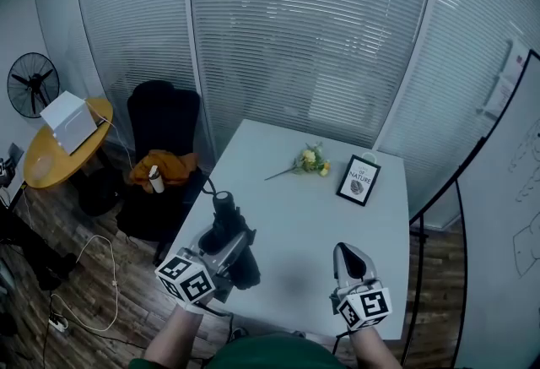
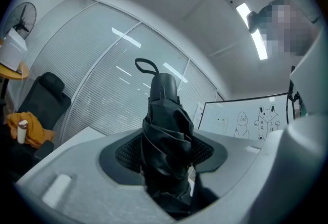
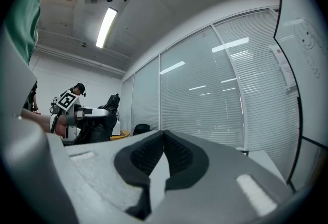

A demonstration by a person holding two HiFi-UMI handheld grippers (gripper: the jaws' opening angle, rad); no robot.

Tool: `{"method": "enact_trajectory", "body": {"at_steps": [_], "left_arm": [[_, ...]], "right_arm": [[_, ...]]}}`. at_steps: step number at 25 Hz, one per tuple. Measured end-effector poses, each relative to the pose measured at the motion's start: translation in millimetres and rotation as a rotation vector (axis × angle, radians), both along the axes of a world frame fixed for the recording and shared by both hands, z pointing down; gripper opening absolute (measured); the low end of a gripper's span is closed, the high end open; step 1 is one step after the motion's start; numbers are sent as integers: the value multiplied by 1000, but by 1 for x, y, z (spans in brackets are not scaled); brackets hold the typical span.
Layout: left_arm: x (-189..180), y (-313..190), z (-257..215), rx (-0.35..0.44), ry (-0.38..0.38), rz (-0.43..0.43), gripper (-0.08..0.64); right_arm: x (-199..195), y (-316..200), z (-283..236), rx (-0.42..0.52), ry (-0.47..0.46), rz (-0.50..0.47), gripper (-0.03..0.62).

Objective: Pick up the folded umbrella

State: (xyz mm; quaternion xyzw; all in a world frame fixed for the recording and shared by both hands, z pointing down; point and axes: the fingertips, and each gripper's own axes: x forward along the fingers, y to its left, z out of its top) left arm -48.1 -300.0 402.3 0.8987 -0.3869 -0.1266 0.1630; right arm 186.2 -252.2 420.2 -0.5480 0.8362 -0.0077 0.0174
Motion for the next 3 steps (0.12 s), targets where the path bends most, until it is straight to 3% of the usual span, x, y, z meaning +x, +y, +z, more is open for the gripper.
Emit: {"method": "enact_trajectory", "body": {"at_steps": [3], "left_arm": [[-1, 0, -1, 1, -2, 1, 244]], "right_arm": [[-2, -1, -1, 1, 3, -3, 3]]}}
